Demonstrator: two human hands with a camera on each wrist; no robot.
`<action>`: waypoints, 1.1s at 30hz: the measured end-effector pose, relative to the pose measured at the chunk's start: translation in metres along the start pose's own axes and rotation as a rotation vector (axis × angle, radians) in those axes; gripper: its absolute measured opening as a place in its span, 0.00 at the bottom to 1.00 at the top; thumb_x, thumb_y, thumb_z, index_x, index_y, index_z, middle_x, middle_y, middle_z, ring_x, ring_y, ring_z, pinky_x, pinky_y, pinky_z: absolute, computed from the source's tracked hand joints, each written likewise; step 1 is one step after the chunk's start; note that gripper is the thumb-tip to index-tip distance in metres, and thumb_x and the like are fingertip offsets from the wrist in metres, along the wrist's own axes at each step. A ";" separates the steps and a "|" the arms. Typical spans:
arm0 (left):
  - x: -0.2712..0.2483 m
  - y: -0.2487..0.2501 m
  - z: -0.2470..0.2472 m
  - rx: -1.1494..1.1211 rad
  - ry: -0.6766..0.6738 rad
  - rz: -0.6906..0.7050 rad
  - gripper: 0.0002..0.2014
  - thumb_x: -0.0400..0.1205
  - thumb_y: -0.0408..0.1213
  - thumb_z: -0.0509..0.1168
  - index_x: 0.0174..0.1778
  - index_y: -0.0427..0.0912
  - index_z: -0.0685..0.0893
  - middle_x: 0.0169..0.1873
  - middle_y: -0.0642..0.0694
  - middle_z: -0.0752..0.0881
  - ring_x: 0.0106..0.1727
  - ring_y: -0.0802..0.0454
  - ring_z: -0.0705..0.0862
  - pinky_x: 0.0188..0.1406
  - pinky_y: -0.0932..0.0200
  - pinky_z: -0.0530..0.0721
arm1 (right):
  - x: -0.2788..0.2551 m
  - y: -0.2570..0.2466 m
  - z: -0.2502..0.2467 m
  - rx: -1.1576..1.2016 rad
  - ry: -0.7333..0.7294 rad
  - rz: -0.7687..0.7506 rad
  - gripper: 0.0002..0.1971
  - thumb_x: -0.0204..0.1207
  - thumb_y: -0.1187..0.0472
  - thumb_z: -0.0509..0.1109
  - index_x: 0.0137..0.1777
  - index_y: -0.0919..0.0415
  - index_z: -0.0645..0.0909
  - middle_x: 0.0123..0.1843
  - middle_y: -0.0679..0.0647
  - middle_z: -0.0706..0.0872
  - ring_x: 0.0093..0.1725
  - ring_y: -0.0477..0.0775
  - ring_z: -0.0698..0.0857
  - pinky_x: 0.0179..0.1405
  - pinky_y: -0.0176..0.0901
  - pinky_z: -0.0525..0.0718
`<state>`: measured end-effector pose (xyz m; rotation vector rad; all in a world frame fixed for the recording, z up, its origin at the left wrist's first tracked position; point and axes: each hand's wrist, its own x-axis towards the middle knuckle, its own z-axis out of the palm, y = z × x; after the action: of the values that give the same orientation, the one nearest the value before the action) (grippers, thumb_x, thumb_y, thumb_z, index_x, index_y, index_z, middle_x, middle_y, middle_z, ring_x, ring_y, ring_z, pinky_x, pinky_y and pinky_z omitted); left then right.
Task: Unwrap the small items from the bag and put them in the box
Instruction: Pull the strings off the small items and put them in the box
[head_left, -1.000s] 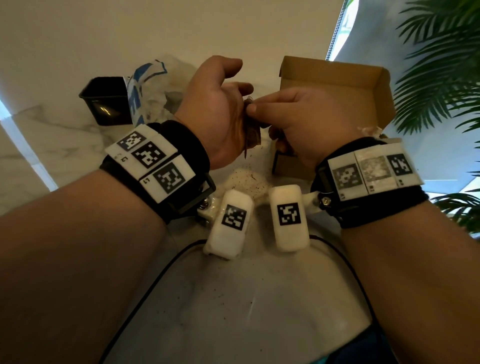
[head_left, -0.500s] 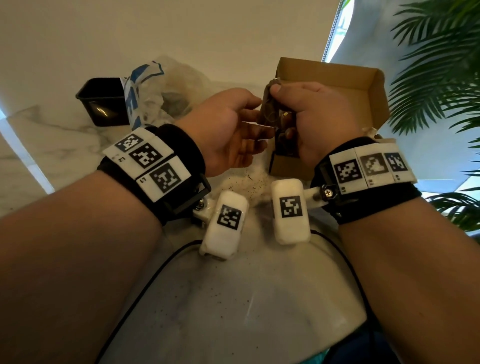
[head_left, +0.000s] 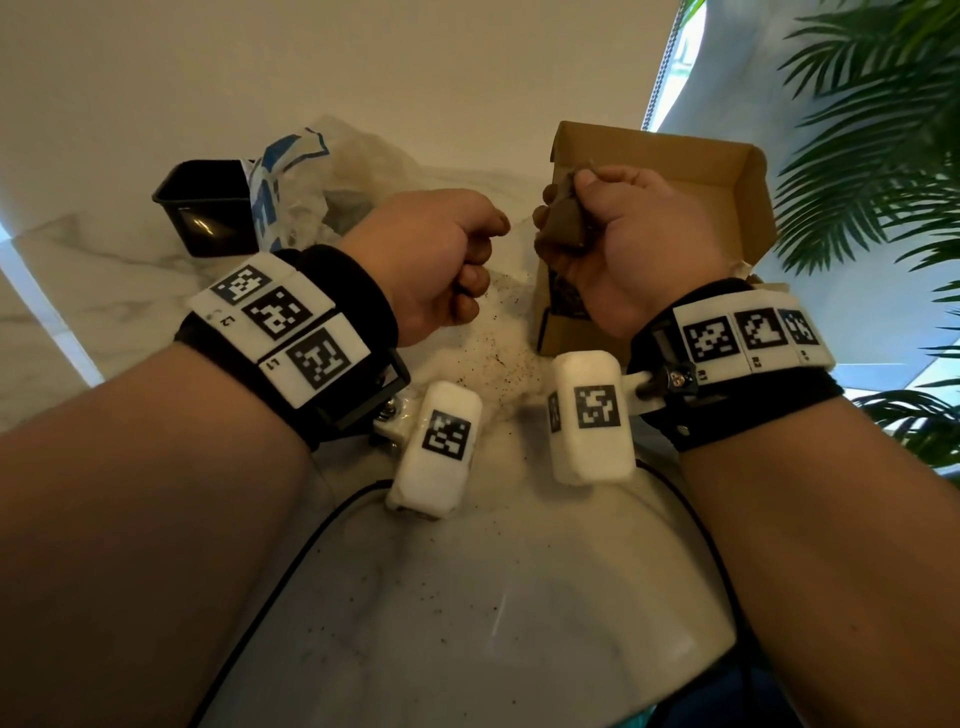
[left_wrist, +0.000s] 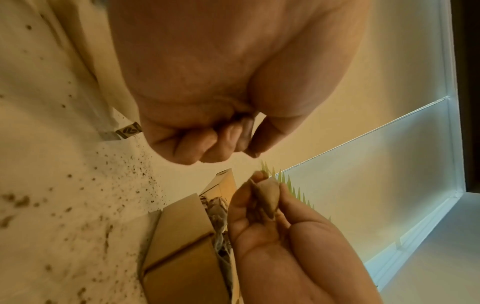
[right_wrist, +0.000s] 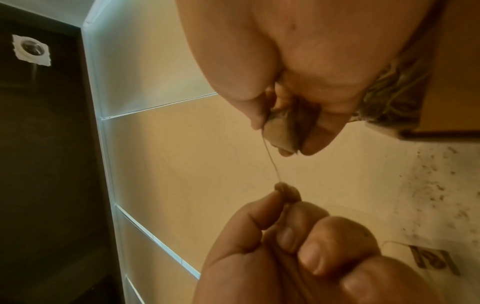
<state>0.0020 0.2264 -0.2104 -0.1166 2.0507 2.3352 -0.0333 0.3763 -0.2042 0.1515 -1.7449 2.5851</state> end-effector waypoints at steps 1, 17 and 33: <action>0.001 0.001 0.000 -0.028 0.027 0.028 0.04 0.86 0.34 0.60 0.45 0.45 0.77 0.22 0.53 0.67 0.24 0.55 0.64 0.25 0.60 0.63 | -0.001 -0.001 0.001 0.034 0.018 0.035 0.03 0.86 0.63 0.66 0.56 0.60 0.77 0.47 0.61 0.87 0.37 0.55 0.89 0.33 0.47 0.87; 0.008 0.004 -0.007 -0.058 0.238 0.172 0.05 0.90 0.36 0.58 0.56 0.46 0.79 0.29 0.52 0.72 0.23 0.58 0.69 0.22 0.61 0.67 | -0.015 -0.013 -0.012 0.094 -0.654 0.178 0.17 0.85 0.53 0.55 0.56 0.59 0.84 0.32 0.52 0.76 0.21 0.46 0.67 0.22 0.35 0.59; -0.001 -0.004 0.004 0.007 -0.067 -0.022 0.07 0.86 0.37 0.55 0.42 0.47 0.75 0.27 0.51 0.68 0.26 0.53 0.66 0.28 0.59 0.66 | 0.000 -0.007 -0.010 0.200 -0.199 -0.020 0.18 0.87 0.71 0.55 0.59 0.54 0.84 0.60 0.58 0.86 0.49 0.54 0.87 0.39 0.42 0.83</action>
<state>0.0028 0.2312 -0.2136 -0.0595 2.0163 2.2867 -0.0334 0.3881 -0.2012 0.4413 -1.5214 2.8114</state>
